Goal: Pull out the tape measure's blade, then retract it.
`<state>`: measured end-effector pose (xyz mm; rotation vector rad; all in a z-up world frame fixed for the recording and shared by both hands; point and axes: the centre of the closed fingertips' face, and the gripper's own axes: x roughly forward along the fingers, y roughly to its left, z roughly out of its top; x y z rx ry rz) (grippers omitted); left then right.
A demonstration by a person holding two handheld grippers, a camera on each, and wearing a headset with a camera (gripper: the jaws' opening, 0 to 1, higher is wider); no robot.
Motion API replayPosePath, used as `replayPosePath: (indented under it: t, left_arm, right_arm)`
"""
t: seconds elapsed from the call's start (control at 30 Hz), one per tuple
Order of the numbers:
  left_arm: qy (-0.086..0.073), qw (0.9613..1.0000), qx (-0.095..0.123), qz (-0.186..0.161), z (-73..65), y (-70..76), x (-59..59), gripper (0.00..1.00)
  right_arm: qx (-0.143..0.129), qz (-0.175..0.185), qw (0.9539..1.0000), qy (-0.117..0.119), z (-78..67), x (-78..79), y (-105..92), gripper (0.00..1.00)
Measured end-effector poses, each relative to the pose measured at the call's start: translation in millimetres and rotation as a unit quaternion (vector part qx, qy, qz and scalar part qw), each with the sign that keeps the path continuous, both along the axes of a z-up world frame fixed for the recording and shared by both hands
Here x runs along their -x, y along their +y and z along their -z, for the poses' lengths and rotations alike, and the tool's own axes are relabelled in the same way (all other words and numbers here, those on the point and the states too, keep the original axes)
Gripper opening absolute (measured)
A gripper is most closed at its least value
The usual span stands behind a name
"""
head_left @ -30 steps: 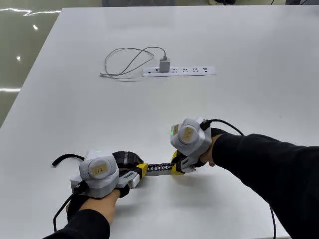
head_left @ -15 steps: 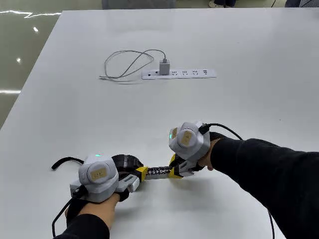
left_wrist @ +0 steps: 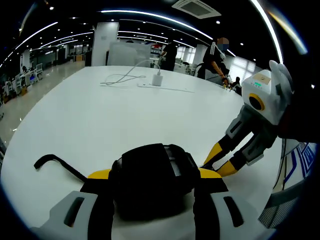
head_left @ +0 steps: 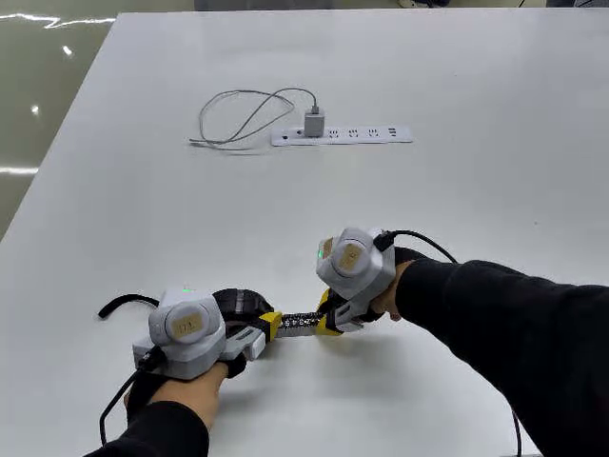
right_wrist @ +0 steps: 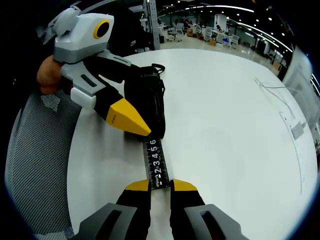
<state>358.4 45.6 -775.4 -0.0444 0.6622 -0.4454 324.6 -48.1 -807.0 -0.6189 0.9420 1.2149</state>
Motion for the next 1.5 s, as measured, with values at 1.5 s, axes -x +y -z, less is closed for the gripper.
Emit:
replayPosePath:
  t: [1.5]
  left_arm:
    - [0.002,1.0,0.001,0.002,-0.1,0.3,-0.1,0.6]
  right_arm:
    - [-0.008,-0.007,0.9999,-0.005,0.0,-1.7,21.7,0.1]
